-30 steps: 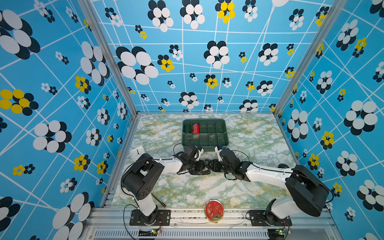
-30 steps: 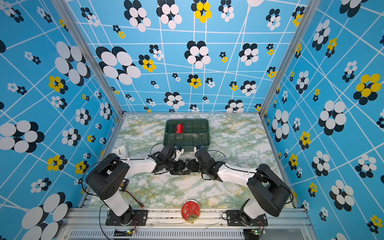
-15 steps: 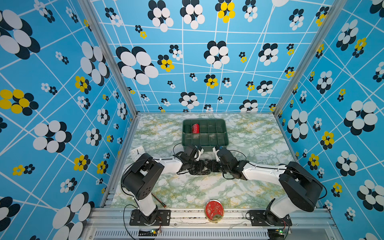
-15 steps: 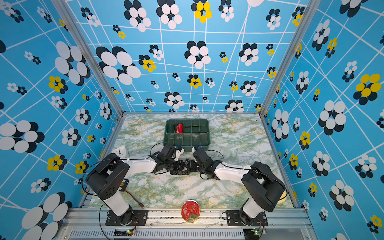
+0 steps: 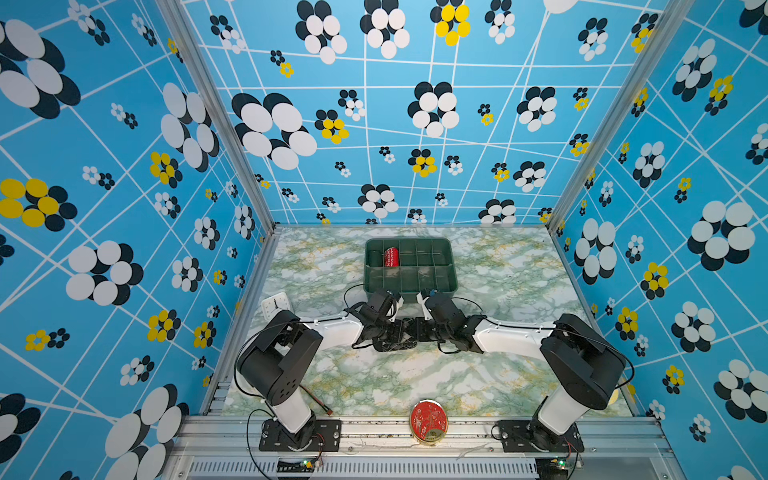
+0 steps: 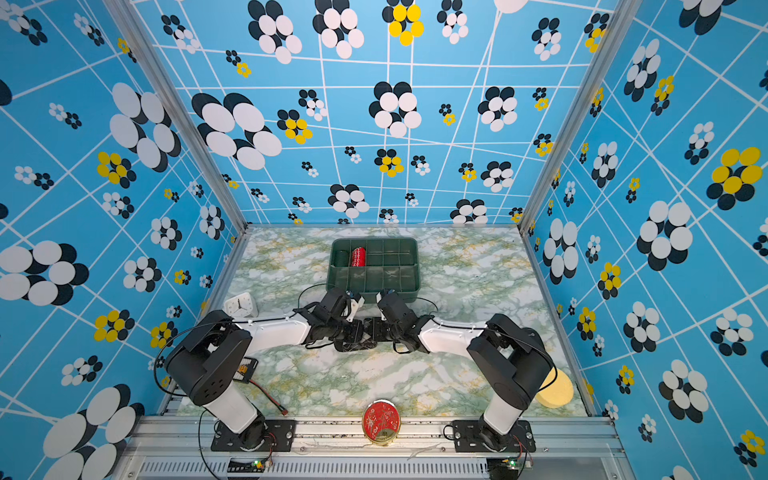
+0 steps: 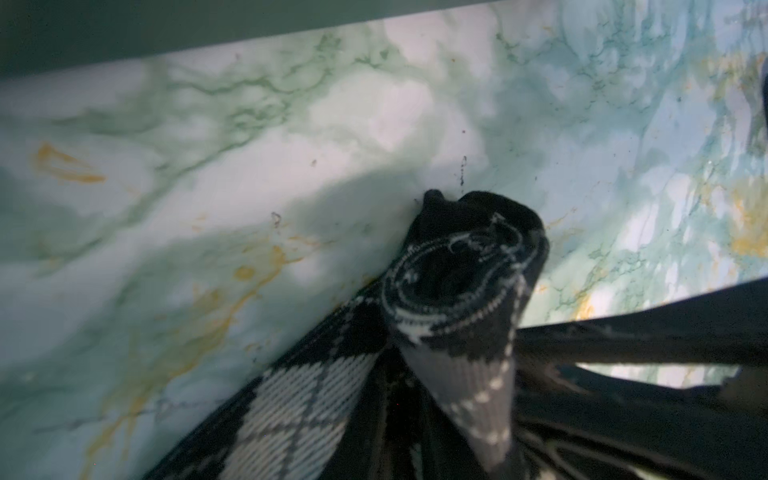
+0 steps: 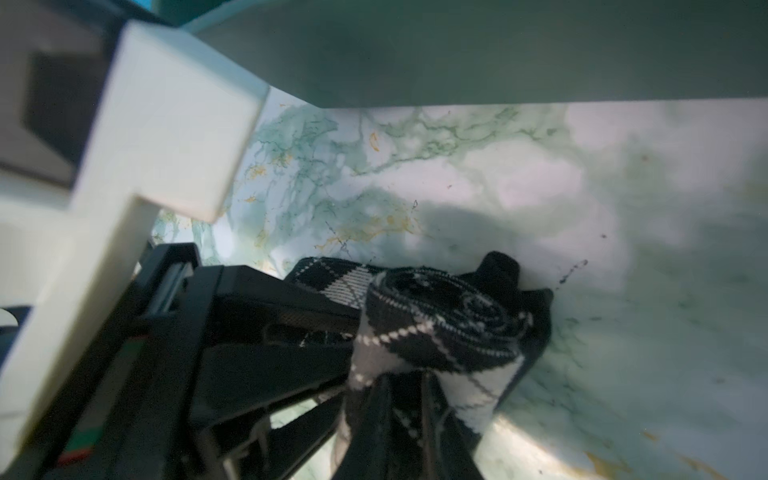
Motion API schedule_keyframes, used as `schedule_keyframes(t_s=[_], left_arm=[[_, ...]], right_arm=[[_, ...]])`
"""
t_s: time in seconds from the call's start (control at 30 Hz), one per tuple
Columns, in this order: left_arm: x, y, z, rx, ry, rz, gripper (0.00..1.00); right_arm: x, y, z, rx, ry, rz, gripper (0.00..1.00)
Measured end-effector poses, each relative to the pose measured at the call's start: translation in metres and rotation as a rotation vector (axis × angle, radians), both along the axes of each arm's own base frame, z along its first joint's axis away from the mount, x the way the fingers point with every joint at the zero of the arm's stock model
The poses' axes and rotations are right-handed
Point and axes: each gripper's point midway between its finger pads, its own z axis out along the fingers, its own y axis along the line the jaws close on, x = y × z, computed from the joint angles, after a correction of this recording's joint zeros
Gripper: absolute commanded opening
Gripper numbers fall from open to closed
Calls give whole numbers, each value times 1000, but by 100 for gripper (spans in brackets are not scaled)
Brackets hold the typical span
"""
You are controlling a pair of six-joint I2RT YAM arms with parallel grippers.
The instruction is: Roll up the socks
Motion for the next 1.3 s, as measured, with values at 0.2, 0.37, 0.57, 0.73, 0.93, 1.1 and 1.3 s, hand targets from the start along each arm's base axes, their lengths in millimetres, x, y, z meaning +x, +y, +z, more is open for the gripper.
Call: schedule_keyframes(t_s=[0.2, 0.37, 0.57, 0.73, 0.93, 1.1, 1.3], left_arm=[[-2, 8, 0, 52, 1, 9, 18], [-3, 12, -1, 77, 5, 9, 15], [-1, 15, 0, 79, 4, 14, 21], [0, 25, 0, 78, 18, 35, 24], [-1, 31, 1, 69, 31, 44, 25], [-1, 31, 1, 70, 31, 46, 27], [-4, 41, 3, 85, 32, 68, 28]], right_arm=[[-1, 9, -4, -39, 15, 39, 17], [-2, 15, -5, -98, 19, 71, 17], [-3, 17, -6, -197, 18, 99, 16], [-3, 23, -9, -243, 17, 121, 15], [-4, 28, -11, -272, 20, 144, 15], [-4, 30, -12, -312, 23, 154, 15], [-4, 36, -13, -326, 22, 171, 14]])
